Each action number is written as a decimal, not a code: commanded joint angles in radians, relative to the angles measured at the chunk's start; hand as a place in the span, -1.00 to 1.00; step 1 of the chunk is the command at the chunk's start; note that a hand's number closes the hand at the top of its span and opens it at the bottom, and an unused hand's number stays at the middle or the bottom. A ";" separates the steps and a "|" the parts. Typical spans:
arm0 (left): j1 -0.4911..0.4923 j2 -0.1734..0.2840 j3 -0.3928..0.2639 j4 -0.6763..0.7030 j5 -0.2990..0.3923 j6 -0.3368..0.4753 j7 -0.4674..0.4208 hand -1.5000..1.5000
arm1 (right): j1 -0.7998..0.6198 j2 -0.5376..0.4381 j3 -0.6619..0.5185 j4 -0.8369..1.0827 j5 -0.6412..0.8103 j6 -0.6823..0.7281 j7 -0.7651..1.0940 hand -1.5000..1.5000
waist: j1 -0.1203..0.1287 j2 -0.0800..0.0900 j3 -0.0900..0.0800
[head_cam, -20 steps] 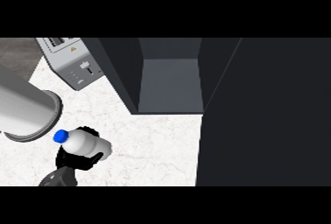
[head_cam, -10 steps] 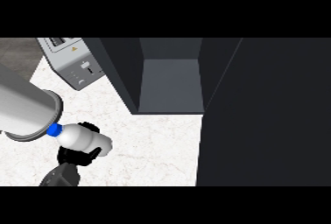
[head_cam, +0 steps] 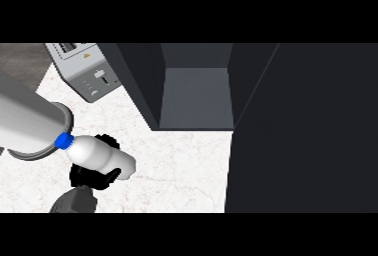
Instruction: Pick up the bottled water, place it into the cabinet and close the cabinet
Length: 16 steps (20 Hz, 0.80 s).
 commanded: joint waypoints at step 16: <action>-0.148 -0.056 -0.422 -0.409 0.033 0.599 0.182 1.00 | -0.112 0.046 0.040 0.058 0.026 -0.067 0.037 -1.00 | -0.006 0.003 -0.001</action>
